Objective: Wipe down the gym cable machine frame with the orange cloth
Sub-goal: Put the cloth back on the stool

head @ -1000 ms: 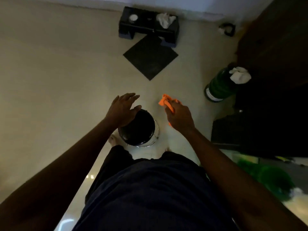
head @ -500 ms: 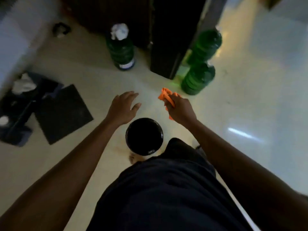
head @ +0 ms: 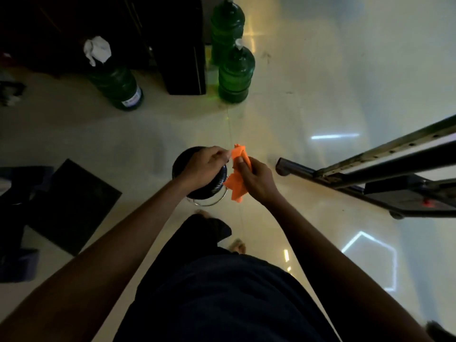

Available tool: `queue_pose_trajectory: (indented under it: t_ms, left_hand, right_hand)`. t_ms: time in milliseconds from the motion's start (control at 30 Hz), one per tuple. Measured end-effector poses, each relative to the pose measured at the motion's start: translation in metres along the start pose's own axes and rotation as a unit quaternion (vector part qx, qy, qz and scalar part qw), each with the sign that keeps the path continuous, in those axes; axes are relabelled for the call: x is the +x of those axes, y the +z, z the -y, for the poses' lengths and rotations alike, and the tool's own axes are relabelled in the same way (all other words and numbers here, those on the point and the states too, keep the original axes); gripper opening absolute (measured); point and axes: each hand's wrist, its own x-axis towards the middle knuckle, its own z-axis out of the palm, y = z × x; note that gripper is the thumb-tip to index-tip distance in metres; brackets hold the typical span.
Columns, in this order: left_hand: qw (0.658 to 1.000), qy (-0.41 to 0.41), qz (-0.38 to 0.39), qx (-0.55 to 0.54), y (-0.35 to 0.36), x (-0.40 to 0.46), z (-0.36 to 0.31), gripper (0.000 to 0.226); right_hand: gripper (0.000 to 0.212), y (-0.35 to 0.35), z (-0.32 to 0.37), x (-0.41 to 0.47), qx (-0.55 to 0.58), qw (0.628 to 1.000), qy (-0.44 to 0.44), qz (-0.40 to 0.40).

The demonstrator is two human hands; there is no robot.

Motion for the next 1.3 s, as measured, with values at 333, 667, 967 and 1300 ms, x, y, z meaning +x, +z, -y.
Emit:
queue_pose_trajectory:
  t_ms: [333,667,967,1300]
  left_hand:
    - [0.962,-0.096,0.017,-0.257,-0.016,-0.073,0.016,0.023]
    - [0.99,0.038,0.046,-0.127,-0.111,-0.066,0.038,0.021]
    - [0.994,0.068,0.016,-0.089,-0.138,-0.062,0.062,0.014]
    - [0.992,0.018,-0.061,-0.106,-0.14,-0.044,0.076,0.022]
  right_hand:
    - [0.07,0.051,-0.013,-0.085,0.137,0.989,0.06,-0.016]
    - [0.034,0.104,0.047,-0.081,0.126,0.973,0.033,-0.188]
    - [0.066,0.125,0.058,-0.076,0.21,0.954,0.117,-0.179]
    - [0.029,0.102,0.037,-0.072,0.062,0.966,0.121,-0.218]
